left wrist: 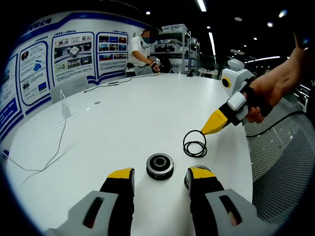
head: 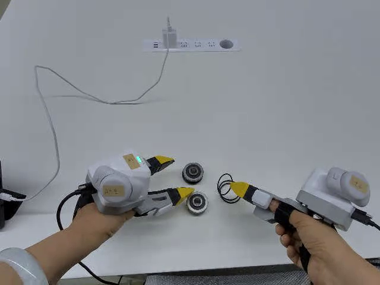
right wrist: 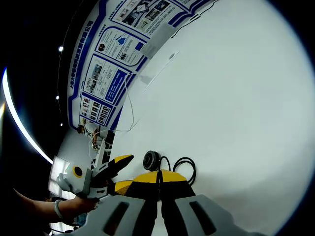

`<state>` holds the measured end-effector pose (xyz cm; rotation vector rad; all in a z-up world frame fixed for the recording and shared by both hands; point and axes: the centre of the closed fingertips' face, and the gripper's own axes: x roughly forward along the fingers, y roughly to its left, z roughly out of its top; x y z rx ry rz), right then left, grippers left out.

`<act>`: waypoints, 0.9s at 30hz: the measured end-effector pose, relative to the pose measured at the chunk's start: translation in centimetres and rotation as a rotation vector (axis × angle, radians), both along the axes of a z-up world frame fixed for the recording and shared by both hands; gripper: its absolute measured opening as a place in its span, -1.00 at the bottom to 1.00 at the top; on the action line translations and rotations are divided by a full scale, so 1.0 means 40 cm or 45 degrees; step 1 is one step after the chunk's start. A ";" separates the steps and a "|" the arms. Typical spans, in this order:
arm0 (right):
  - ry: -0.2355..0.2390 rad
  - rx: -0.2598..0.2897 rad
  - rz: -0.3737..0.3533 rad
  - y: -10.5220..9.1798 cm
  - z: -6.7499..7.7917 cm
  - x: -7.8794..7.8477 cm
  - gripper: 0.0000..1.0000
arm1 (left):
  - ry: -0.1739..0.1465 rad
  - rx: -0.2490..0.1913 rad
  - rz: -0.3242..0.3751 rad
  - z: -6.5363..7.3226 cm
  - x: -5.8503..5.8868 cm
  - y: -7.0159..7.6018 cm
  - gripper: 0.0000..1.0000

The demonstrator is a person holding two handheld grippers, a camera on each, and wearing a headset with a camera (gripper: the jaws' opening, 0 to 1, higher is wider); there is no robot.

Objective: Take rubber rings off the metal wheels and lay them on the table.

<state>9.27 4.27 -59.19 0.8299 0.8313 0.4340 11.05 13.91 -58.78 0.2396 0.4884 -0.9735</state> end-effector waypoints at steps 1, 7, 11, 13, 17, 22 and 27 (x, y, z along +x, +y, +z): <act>0.008 -0.023 -0.005 -0.007 -0.009 -0.001 -0.97 | 0.002 0.001 0.000 0.000 0.000 0.000 -0.10; 0.019 -0.071 -0.007 -0.023 -0.029 -0.005 -0.96 | 0.007 0.005 0.002 -0.004 -0.002 0.003 -0.10; 0.011 -0.147 0.017 -0.033 -0.038 -0.010 -0.96 | 0.009 0.011 0.002 -0.005 -0.002 0.004 -0.11; 0.001 -0.167 0.035 -0.030 -0.035 -0.014 -0.96 | 0.010 0.009 0.003 -0.004 -0.002 0.003 -0.11; -0.024 -0.244 0.068 -0.036 -0.043 -0.015 -0.86 | 0.011 0.010 0.003 -0.002 -0.003 0.000 -0.11; -0.034 -0.293 0.100 -0.036 -0.049 -0.019 -0.85 | 0.013 0.011 0.003 -0.004 -0.002 0.002 -0.12; -0.042 -0.321 0.114 -0.040 -0.050 -0.019 -0.82 | 0.014 0.015 -0.002 -0.002 -0.004 0.000 -0.13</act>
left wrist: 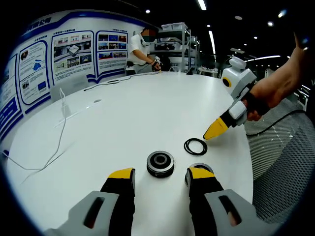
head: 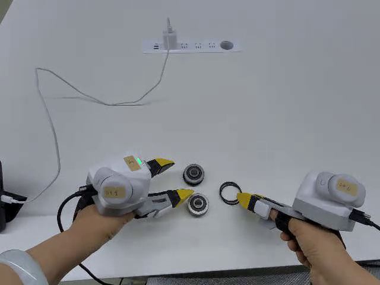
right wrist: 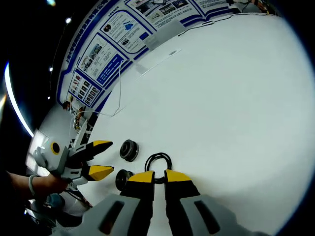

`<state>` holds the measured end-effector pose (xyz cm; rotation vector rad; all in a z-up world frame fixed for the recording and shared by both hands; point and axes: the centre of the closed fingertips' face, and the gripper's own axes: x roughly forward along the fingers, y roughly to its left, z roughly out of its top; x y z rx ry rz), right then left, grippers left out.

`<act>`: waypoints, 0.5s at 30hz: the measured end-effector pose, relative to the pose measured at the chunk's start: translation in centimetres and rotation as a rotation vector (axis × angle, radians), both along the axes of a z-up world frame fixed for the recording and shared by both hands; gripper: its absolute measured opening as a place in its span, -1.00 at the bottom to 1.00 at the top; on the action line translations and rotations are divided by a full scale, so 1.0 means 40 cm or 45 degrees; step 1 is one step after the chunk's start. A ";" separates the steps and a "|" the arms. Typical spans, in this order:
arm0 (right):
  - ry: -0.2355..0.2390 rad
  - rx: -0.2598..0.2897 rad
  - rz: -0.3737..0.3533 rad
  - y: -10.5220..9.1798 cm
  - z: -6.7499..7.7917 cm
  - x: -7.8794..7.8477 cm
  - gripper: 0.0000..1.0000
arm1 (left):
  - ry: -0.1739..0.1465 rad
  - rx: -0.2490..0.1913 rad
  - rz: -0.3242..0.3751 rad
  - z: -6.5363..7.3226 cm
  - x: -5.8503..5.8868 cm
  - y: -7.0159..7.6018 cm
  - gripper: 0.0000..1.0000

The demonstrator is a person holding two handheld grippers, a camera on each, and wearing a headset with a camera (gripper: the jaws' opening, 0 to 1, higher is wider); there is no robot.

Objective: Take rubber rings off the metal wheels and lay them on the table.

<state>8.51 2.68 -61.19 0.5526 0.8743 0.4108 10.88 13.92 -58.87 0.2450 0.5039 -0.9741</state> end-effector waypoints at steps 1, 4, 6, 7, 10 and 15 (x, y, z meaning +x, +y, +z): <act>-0.002 -0.013 0.006 -0.002 -0.002 0.000 -0.81 | -0.001 -0.001 0.000 0.001 0.000 -0.001 -0.13; -0.017 -0.038 0.008 -0.009 0.002 0.001 -0.79 | -0.001 -0.002 0.000 0.001 0.001 -0.001 -0.13; -0.024 -0.032 -0.001 -0.011 0.007 0.005 -0.78 | -0.003 0.000 -0.004 0.002 0.001 -0.003 -0.13; -0.028 -0.029 -0.002 -0.010 0.010 0.008 -0.78 | -0.005 -0.002 -0.004 0.004 0.001 -0.004 -0.14; -0.041 -0.022 0.003 0.001 0.021 0.017 -0.78 | -0.006 0.006 -0.004 0.002 0.003 -0.003 -0.15; -0.057 0.001 0.020 0.029 0.034 0.031 -0.78 | -0.017 0.010 -0.009 0.004 0.004 -0.004 -0.18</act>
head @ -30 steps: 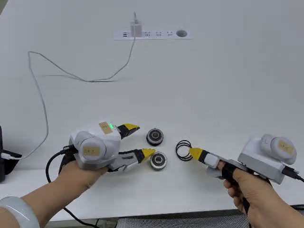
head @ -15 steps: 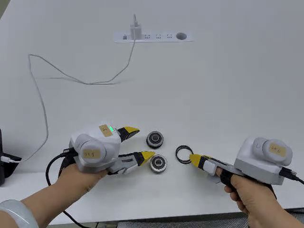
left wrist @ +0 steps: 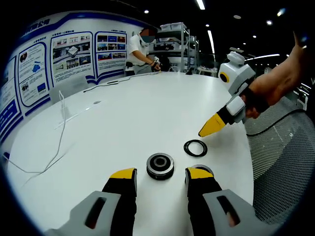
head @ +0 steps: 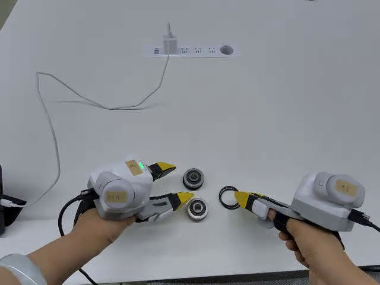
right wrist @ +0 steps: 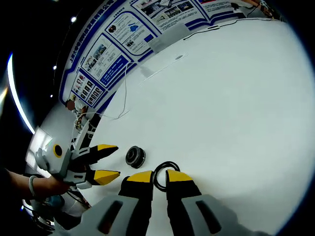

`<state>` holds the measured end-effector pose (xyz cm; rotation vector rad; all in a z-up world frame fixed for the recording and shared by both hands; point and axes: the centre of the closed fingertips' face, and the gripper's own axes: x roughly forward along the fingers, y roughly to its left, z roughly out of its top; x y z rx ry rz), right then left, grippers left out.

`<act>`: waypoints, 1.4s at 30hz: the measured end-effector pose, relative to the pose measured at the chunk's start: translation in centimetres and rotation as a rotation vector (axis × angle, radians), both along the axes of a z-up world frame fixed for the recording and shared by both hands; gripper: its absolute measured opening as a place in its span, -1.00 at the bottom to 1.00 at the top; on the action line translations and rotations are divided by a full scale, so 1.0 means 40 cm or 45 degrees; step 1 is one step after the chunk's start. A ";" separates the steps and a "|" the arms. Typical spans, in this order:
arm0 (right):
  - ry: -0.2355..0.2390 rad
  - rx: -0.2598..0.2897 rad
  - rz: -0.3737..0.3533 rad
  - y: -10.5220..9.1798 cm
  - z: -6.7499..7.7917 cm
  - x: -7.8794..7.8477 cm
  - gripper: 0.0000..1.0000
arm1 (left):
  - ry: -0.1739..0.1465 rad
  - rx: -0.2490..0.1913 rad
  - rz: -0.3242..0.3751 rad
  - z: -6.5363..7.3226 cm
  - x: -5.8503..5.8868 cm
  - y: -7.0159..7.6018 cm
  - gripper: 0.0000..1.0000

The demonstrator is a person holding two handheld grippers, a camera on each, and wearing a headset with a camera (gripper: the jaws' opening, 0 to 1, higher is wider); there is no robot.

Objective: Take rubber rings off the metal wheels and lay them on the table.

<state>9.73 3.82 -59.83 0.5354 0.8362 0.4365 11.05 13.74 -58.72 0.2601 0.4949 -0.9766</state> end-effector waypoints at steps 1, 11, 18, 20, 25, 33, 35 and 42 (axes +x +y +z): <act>-0.004 0.004 0.005 0.007 0.003 0.002 -0.78 | -0.001 0.001 -0.002 0.001 0.000 -0.001 -0.19; -0.030 0.035 0.052 0.067 0.021 0.032 -0.78 | -0.009 0.001 -0.005 0.004 0.003 -0.007 -0.29; -0.046 0.033 0.098 0.102 0.026 0.045 -0.78 | -0.010 -0.003 -0.003 0.006 0.008 -0.018 -0.36; -0.052 0.029 0.109 0.109 0.027 0.049 -0.77 | -0.013 -0.003 -0.006 0.005 0.012 -0.021 -0.38; -0.047 0.054 0.127 0.125 0.026 0.055 -0.64 | -0.010 0.003 -0.006 0.002 0.019 -0.029 -0.41; -0.034 0.099 0.141 0.144 0.026 0.054 -0.51 | -0.003 0.020 -0.016 -0.010 0.023 -0.040 -0.50; -0.023 0.108 0.140 0.147 0.021 0.052 -0.49 | 0.004 0.023 -0.016 -0.014 0.024 -0.042 -0.52; -0.013 0.113 0.137 0.150 0.017 0.050 -0.49 | 0.012 0.026 -0.006 -0.019 0.032 -0.048 -0.56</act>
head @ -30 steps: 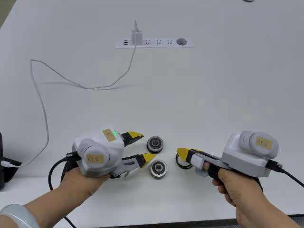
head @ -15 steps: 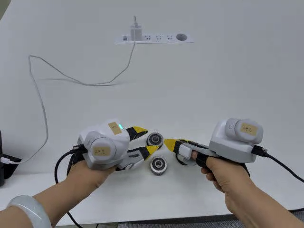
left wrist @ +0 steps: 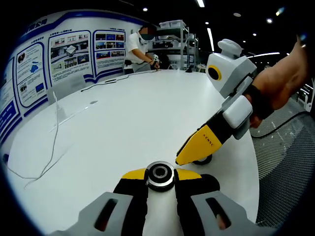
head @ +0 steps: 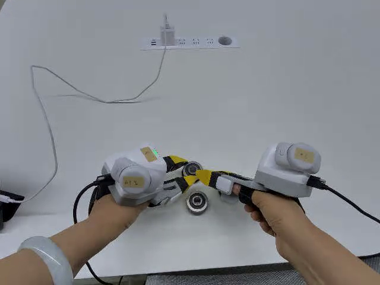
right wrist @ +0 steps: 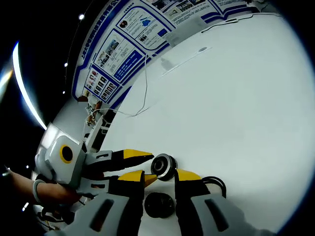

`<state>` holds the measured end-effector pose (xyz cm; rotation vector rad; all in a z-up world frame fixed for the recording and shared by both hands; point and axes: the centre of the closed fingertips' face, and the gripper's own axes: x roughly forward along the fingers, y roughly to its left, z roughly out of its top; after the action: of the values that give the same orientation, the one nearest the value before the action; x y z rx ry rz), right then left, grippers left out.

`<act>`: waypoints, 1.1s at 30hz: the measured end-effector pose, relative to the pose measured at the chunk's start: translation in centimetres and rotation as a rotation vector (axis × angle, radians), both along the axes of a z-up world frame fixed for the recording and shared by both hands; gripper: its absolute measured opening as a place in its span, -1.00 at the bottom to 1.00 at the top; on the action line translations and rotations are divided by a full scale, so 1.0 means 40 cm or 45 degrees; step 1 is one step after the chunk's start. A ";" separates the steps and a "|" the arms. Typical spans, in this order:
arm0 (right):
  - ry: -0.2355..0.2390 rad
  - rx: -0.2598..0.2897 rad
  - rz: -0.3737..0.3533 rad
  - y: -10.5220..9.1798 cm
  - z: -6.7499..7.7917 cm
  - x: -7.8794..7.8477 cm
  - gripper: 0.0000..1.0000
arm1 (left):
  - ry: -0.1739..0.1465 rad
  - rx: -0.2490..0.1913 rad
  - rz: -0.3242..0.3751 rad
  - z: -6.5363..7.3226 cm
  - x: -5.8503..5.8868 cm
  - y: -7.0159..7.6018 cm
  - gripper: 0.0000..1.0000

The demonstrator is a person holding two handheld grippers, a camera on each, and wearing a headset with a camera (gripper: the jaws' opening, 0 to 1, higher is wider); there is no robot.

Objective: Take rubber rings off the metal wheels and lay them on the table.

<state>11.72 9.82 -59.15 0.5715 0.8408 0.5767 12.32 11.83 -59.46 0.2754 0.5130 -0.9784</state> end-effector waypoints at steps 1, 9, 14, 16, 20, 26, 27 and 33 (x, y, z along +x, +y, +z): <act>0.001 0.000 0.000 0.000 0.000 0.000 -0.49 | 0.002 0.006 0.000 -0.002 0.000 0.000 -0.56; 0.009 0.013 -0.015 0.000 -0.004 0.002 -0.49 | 0.018 0.016 0.000 -0.012 0.003 -0.003 -0.60; 0.021 0.038 -0.041 -0.004 -0.006 0.007 -0.49 | 0.018 0.016 -0.006 -0.013 0.005 -0.007 -0.63; 0.031 0.053 -0.058 -0.005 -0.007 0.009 -0.49 | 0.022 0.015 -0.013 -0.013 0.004 -0.010 -0.68; 0.033 0.048 -0.055 -0.006 -0.012 0.011 -0.49 | 0.023 0.019 -0.009 -0.014 0.008 -0.006 -0.72; 0.049 0.073 -0.067 0.004 -0.016 0.018 -0.49 | 0.017 0.019 -0.016 -0.014 0.006 -0.007 -0.72; 0.056 0.077 -0.069 0.007 -0.020 0.020 -0.49 | 0.016 0.020 -0.017 -0.014 0.006 -0.007 -0.72; 0.073 0.092 -0.072 0.016 -0.029 0.027 -0.49 | 0.011 0.039 -0.024 -0.016 0.007 -0.007 -0.74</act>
<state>12.78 10.47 -60.30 0.6780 0.8575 0.5429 12.59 11.56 -60.10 0.3041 0.5347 -0.9910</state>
